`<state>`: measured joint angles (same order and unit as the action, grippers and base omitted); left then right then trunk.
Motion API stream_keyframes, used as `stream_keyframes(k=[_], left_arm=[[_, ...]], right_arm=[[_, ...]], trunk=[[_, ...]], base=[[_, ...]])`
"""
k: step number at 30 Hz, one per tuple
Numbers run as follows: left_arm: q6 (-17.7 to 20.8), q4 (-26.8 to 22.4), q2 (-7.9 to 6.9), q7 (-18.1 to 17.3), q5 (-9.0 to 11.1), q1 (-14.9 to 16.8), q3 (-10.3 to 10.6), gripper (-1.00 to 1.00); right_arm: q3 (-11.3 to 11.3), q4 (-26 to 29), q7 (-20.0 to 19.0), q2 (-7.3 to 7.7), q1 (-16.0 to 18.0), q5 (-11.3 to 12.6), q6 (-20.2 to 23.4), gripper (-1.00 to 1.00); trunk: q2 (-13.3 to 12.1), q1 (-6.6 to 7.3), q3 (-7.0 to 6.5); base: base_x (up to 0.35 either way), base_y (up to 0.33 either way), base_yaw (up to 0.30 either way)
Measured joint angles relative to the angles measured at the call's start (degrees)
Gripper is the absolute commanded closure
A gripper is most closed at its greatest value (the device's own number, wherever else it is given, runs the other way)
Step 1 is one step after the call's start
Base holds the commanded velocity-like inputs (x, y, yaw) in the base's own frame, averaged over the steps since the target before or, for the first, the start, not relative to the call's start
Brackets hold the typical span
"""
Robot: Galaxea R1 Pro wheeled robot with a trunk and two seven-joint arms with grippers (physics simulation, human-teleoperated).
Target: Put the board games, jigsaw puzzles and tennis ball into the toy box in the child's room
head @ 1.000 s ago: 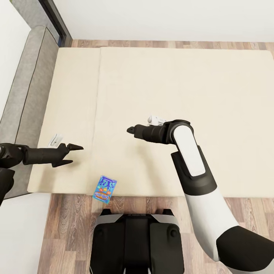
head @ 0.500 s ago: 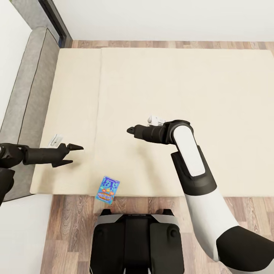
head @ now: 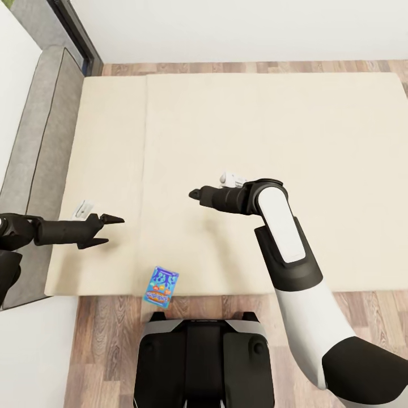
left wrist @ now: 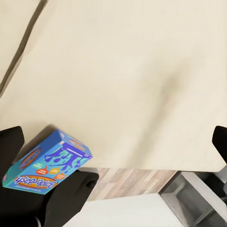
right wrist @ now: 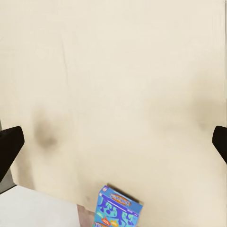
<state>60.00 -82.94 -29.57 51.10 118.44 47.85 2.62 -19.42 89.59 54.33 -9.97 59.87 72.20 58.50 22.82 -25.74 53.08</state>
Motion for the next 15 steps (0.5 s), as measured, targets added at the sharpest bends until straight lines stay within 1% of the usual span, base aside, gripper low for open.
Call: stream_keyframes(k=[3, 6, 11, 15], left_arm=[[0.0, 0.0, 0.00, 0.0, 0.0, 0.0, 0.0, -1.00], [0.0, 0.0, 0.00, 0.0, 0.0, 0.0, 0.0, -1.00], [0.0, 0.0, 0.00, 0.0, 0.0, 0.0, 0.0, -1.00], [0.0, 0.0, 0.00, 0.0, 0.0, 0.0, 0.0, -1.00]], right_arm=[[0.0, 0.0, 0.0, 0.00, 0.0, 0.0, 0.0, -1.00], [0.0, 0.0, 0.0, 0.00, -0.1, 0.0, 0.0, -1.00], [0.0, 0.0, 0.0, -0.01, -0.1, 0.0, 0.0, -1.00], [0.0, 0.0, 0.0, 0.00, -0.1, -0.1, 0.0, -1.00]], trunk=[[0.0, 0.00, -0.14], [0.0, 0.00, -0.28], [0.0, 0.00, -0.38], [0.0, 0.00, -0.42]], base=[[0.004, 0.118, -0.189], [0.001, 0.047, -0.161], [-0.009, 0.025, -0.053], [-0.032, 0.113, -0.062]])
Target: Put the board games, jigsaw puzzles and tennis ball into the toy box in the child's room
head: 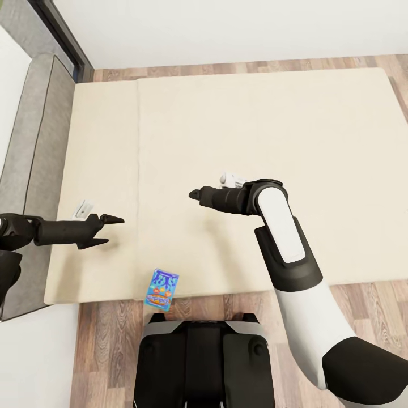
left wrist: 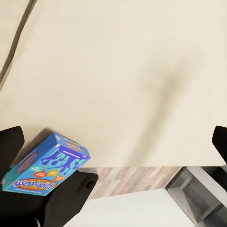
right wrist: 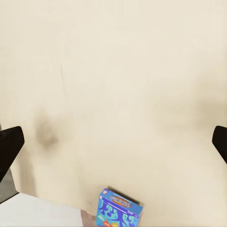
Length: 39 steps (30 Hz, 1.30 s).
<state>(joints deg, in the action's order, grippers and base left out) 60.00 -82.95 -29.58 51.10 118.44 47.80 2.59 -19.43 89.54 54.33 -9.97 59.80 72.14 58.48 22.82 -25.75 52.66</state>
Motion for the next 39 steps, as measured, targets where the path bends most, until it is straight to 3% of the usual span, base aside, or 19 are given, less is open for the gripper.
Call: stream_keyframes(k=[39], left_arm=[[0.0, 0.0, 0.03, 0.0, 0.0, 0.0, 0.0, -1.00]], right_arm=[[-0.2, -0.2, -0.1, 0.00, 0.0, 0.1, -0.2, -1.00]], trunk=[[0.0, 0.00, -1.74]], base=[[-0.001, 0.052, -0.164]])
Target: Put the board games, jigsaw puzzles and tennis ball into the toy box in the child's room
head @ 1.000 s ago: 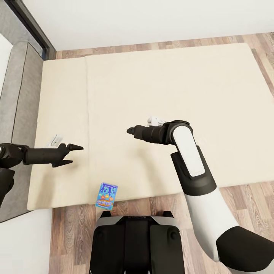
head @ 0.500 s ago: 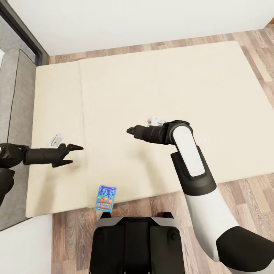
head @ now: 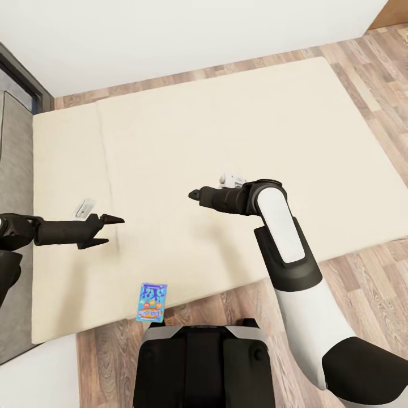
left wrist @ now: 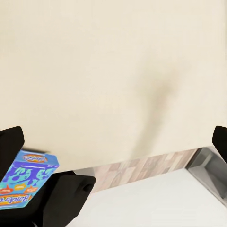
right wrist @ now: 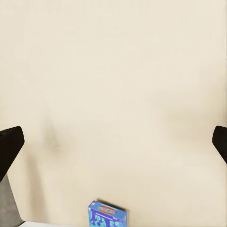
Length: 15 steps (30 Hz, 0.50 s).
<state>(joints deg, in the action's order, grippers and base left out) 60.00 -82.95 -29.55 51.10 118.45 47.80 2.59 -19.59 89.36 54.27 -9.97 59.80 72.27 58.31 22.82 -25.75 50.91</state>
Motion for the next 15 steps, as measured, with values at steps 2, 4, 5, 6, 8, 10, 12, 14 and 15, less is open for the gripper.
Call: stream_keyframes(k=[2, 4, 5, 6, 8, 10, 12, 14, 15], left_arm=[[0.0, 0.0, 0.00, 0.0, 0.0, 0.0, 0.0, -1.00], [0.0, 0.0, 0.00, 0.0, 0.0, 0.0, 0.0, -1.00], [0.0, 0.0, -0.01, 0.0, 0.0, 0.0, 0.0, -1.00], [0.0, 0.0, -0.01, 0.0, 0.0, 0.0, -0.1, -1.00], [0.0, 0.0, 0.01, 0.0, 0.0, 0.0, -0.1, -1.00], [0.0, 0.0, 0.00, 0.0, 0.0, 0.0, -0.1, -1.00], [0.0, 0.0, 0.00, 0.0, 0.0, 0.0, -0.1, -1.00], [0.0, 0.0, 0.01, 0.0, 0.0, 0.0, -0.1, -1.00], [0.0, 0.0, 0.00, 0.0, 0.0, 0.0, -0.1, -1.00]], right_arm=[[0.0, 0.0, 0.0, 0.00, 0.0, 0.0, 0.0, -1.00], [0.0, 0.0, 0.0, 0.00, 0.0, 0.0, 0.1, -1.00], [0.0, 0.0, 0.0, -0.01, 0.0, -0.1, 0.1, -1.00], [0.0, 0.0, 0.0, -0.01, 0.0, -0.1, 0.1, -1.00], [0.0, 0.0, 0.0, -0.01, 0.0, 0.0, 0.1, -1.00], [0.0, 0.0, 0.0, -0.01, 0.0, -0.1, 0.1, -1.00], [0.0, 0.0, 0.0, 0.00, 0.0, -0.1, 0.1, -1.00], [0.0, 0.0, 0.0, 0.00, 0.0, -0.1, 0.0, -1.00], [0.0, 0.0, 0.0, 0.00, 0.0, -0.1, 0.0, -1.00]], trunk=[[0.0, 0.00, -0.04], [0.0, 0.00, -0.06], [0.0, 0.00, -0.07], [0.0, 0.00, -0.07], [0.0, 0.00, -0.08], [0.0, 0.00, -0.08], [0.0, 0.00, -0.09], [0.0, 0.00, -0.13], [0.0, 0.00, -0.16]], base=[[0.000, 0.109, -0.053], [0.000, 0.056, -0.027], [0.000, 0.040, -0.019], [0.000, 0.025, -0.012], [0.000, 0.015, -0.010], [0.000, 0.034, -0.028], [0.000, 0.123, -0.100], [0.000, 0.134, -0.146], [0.000, 0.082, -0.179]])
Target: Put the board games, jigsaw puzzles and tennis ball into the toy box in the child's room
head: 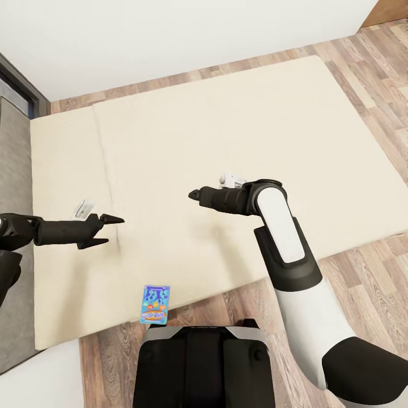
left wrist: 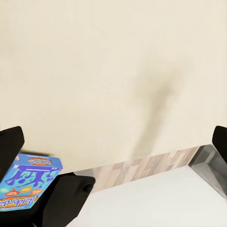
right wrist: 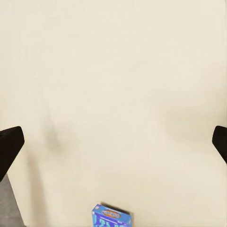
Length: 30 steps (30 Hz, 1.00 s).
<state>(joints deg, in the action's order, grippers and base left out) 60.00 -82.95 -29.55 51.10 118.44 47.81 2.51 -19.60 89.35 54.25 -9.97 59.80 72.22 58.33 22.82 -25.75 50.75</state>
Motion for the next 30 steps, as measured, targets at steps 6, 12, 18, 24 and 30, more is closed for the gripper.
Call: stream_keyframes(k=[6, 12, 18, 24, 30], left_arm=[[0.0, 0.0, 0.03, 0.0, 0.0, 0.0, -0.1, -1.00], [0.0, 0.0, 0.00, 0.0, 0.0, 0.0, -0.4, -1.00], [0.0, 0.0, 0.00, 0.0, 0.0, 0.0, -0.4, -1.00], [0.0, 0.0, -0.02, 0.0, 0.0, 0.0, -0.5, -1.00], [0.0, 0.0, 0.00, 0.0, 0.0, 0.0, -0.5, -1.00]], right_arm=[[0.0, 0.0, 0.0, -0.01, 0.0, 0.0, 0.1, -1.00], [0.0, 0.0, 0.0, 0.00, 0.0, 0.0, 0.1, -1.00], [0.0, -0.1, 0.0, -0.01, 0.0, 0.0, 0.1, -1.00], [0.0, -0.1, 0.0, 0.00, 0.0, 0.0, 0.1, -1.00], [0.0, -0.1, 0.0, 0.00, 0.0, 0.0, 0.1, -1.00]], trunk=[[0.0, 0.00, -0.16], [0.0, 0.00, -0.22], [0.0, 0.00, -0.41], [0.0, -0.01, -0.49], [0.0, 0.00, -0.72]], base=[[-0.007, 0.037, -0.117], [-0.051, 0.126, -0.073], [-0.011, 0.043, -0.140], [-0.030, 0.091, -0.075], [-0.038, 0.096, -0.202]])
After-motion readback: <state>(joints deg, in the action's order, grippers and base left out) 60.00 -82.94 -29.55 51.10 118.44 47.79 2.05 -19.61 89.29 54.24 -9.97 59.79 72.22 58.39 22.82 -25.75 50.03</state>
